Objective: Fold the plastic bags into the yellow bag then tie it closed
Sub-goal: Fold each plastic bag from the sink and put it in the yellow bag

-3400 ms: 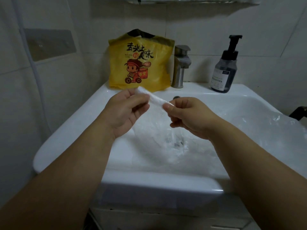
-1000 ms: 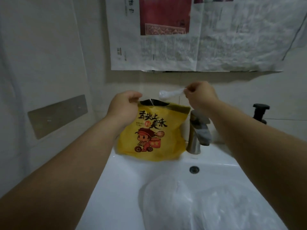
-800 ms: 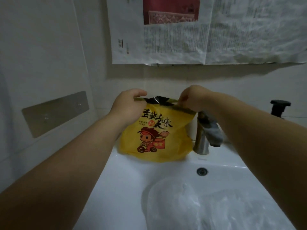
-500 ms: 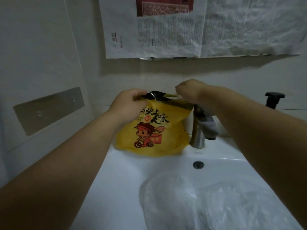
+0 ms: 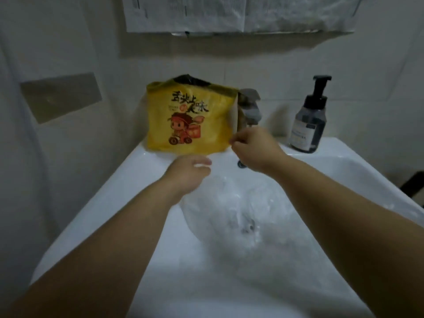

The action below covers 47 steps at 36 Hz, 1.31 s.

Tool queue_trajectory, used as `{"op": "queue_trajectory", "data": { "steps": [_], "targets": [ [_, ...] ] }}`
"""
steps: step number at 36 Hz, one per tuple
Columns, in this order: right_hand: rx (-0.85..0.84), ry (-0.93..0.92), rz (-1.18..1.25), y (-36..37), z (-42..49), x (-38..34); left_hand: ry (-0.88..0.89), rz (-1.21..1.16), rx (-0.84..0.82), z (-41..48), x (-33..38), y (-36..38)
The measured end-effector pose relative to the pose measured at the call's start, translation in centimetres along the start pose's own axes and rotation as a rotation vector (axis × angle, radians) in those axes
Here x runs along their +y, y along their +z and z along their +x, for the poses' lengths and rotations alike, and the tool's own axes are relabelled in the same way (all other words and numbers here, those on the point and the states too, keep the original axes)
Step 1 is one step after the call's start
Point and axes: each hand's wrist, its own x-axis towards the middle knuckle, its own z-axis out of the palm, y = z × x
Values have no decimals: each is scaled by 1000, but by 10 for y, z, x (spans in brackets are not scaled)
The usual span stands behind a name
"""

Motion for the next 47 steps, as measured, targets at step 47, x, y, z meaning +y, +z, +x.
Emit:
{"op": "queue_trajectory", "data": {
  "steps": [47],
  "targets": [
    [-207, 446, 1052, 31, -47, 31, -57, -712, -107, -7, -17, 9]
  ]
}}
